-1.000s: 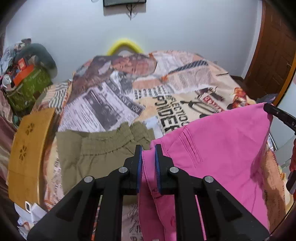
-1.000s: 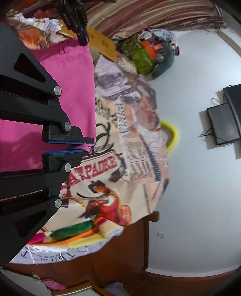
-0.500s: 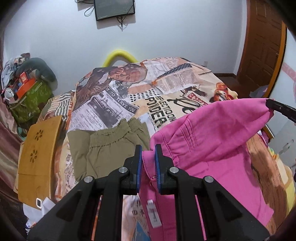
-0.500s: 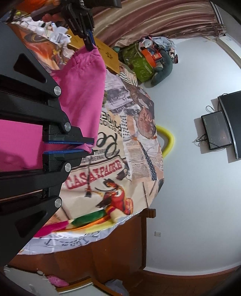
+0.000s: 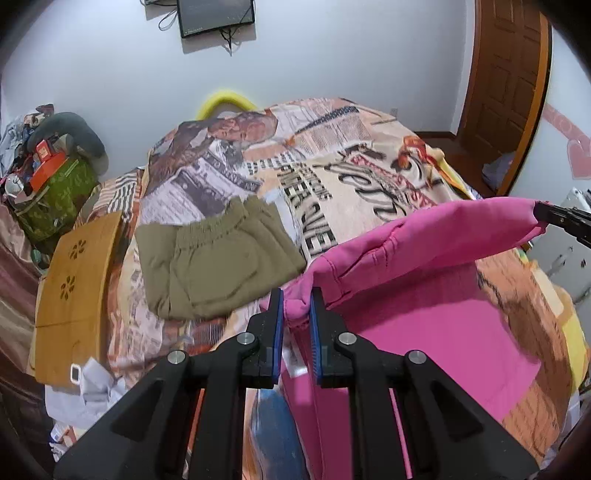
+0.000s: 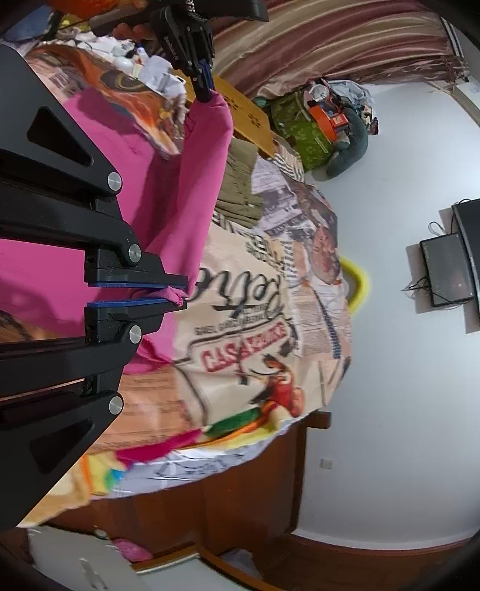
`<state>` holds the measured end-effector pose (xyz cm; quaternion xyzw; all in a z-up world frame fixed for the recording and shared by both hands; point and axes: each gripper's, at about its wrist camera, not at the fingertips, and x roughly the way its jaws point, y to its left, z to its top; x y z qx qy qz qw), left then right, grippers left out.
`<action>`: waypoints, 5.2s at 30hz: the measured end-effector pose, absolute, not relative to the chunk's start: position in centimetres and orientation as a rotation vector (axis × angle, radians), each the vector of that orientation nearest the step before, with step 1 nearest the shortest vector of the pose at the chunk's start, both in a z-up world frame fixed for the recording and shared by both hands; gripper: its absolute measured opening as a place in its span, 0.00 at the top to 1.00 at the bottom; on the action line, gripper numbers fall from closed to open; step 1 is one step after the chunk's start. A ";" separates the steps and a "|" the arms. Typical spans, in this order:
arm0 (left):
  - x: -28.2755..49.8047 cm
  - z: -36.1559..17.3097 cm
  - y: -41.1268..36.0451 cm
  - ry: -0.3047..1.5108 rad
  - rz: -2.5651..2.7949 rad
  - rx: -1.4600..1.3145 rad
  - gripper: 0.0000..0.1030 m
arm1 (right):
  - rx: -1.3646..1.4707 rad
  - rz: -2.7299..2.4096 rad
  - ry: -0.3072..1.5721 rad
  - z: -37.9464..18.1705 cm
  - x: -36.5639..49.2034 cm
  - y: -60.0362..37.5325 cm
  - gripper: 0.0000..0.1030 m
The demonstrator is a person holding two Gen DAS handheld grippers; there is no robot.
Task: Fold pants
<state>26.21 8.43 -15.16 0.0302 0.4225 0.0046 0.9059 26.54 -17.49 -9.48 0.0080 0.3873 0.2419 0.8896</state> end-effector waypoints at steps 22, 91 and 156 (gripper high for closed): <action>18.5 -23.2 7.7 1.055 -0.016 0.088 0.86 | -0.073 0.481 1.010 -18.0 18.8 -18.6 0.93; 20.1 -18.8 -0.6 0.938 -0.177 0.242 0.86 | -0.120 0.791 0.900 -15.3 16.8 -10.9 0.94; 16.9 -23.0 6.0 1.126 -0.103 -0.108 0.41 | 0.140 0.475 1.091 -20.5 13.6 -21.2 0.71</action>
